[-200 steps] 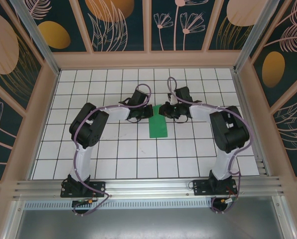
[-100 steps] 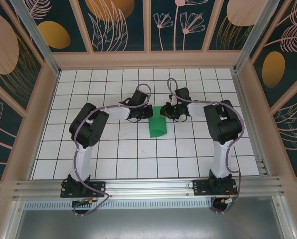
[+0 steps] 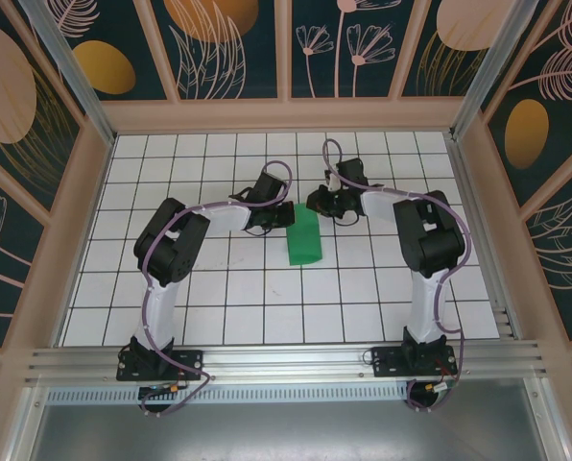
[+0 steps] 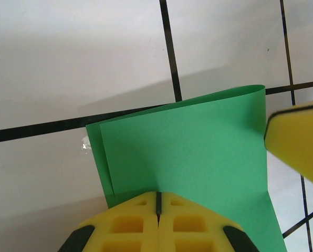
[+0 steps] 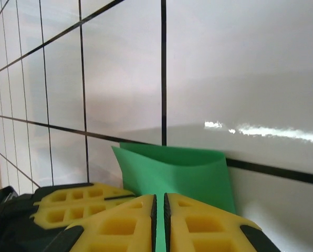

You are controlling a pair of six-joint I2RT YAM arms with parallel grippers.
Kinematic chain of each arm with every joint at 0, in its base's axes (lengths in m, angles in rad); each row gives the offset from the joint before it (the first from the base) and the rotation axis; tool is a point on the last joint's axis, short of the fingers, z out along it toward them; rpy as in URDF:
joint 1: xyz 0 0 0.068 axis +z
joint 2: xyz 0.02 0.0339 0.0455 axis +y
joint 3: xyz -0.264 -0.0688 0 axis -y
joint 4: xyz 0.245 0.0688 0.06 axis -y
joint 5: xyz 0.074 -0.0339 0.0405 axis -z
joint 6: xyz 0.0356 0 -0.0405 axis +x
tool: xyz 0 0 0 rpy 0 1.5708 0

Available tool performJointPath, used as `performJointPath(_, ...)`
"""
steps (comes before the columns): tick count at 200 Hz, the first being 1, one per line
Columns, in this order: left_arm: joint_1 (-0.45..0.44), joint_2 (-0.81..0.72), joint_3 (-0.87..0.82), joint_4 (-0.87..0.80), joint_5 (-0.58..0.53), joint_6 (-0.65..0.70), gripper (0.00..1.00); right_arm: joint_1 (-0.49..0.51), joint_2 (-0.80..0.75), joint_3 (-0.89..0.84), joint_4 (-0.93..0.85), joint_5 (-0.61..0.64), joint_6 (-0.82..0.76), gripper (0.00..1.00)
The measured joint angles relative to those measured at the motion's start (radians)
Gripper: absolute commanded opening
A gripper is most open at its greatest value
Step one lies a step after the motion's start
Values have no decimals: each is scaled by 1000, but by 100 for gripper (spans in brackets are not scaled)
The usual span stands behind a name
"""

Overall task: Fold a paper plane with a square sheet of paper (pick it up from the middle)
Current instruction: Fold the square sheet of paper in half at the center of the table.

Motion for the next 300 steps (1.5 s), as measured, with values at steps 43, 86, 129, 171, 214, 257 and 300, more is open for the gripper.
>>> performJointPath(43, 0, 0, 1, -2, -8, 1, 3, -5, 58, 21, -4, 23, 4, 15)
performJointPath(86, 0, 0, 2, -1, -11, 8, 3, -5, 63, 39, -16, 26, 8, 16)
performJointPath(129, 0, 0, 2, -1, -11, 8, 3, -1, 74, 103, -34, 60, 8, 15)
performJointPath(171, 0, 1, 2, -1, -13, 8, 3, -2, 111, 121, -47, 89, 15, 15)
performJointPath(214, 0, 1, 3, -2, -19, 11, 3, 1, 114, 138, -69, 104, 15, 14)
performJointPath(257, 0, 1, 3, -2, -19, 11, 3, 3, 54, 103, -85, 102, 14, 15)
performJointPath(300, 0, 1, 3, -2, -19, 11, 3, 28, -106, -93, -64, 63, 15, 15)
